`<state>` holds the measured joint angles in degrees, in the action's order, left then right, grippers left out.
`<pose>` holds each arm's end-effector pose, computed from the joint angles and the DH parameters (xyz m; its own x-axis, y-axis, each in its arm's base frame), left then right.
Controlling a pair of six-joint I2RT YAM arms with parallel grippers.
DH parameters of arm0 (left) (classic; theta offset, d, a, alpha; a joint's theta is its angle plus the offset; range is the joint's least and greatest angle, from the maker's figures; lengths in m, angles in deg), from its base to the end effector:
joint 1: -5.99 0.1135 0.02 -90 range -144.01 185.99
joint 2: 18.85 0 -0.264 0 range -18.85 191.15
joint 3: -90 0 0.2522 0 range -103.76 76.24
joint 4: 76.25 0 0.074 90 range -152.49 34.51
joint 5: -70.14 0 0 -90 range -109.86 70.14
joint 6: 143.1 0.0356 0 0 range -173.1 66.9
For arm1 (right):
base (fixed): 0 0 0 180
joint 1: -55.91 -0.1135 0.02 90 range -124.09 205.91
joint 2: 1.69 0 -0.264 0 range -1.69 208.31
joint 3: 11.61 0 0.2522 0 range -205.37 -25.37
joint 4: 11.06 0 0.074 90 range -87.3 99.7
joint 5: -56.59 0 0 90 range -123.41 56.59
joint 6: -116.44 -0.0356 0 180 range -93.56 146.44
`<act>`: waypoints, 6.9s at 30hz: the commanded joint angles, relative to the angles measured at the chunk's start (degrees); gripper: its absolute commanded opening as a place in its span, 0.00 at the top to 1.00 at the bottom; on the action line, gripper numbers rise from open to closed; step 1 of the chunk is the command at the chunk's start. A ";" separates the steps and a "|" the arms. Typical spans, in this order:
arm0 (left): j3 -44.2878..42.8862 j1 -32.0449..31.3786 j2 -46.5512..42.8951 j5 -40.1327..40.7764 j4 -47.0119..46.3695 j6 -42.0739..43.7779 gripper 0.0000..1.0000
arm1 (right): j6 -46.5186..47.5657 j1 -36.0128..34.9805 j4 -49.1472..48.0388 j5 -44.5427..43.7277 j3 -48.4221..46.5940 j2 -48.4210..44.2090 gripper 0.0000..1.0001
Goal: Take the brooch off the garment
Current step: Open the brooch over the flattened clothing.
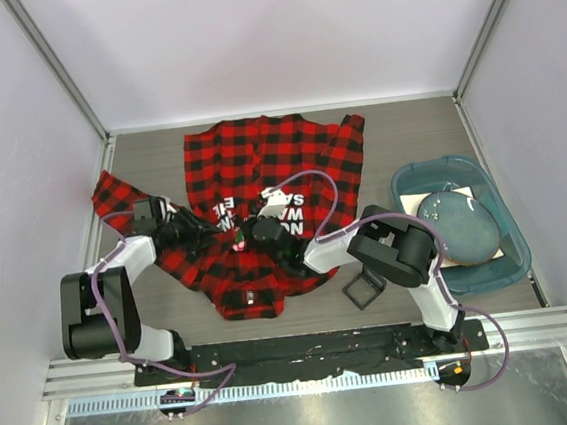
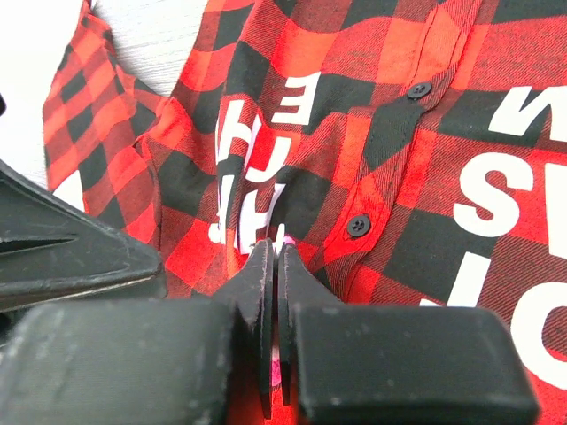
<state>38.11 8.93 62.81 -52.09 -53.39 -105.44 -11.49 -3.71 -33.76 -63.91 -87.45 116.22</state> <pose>0.2644 -0.0054 0.1667 -0.7065 -0.7068 -0.0353 -0.4573 0.4940 -0.7395 0.2328 0.3614 0.1431 -0.4404 0.2961 -0.8476 -0.2922 0.8454 0.4471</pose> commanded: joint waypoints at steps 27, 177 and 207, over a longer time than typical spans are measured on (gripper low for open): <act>-4.48 -7.42 -1.43 4.89 1.00 0.13 0.56 | 0.66 3.19 -16.35 -7.55 -2.87 3.73 0.99; -10.82 -15.60 8.78 2.78 -6.92 -0.76 0.62 | -11.55 12.59 -41.66 38.15 12.34 10.24 0.99; -13.55 -18.59 5.95 14.91 2.32 6.28 0.64 | -14.89 12.51 -34.99 39.47 9.97 10.50 0.99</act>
<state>26.44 -9.21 68.30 -38.60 -49.41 -99.16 -26.88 9.14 -68.76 -25.24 -76.59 127.37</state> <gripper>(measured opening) 0.366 0.040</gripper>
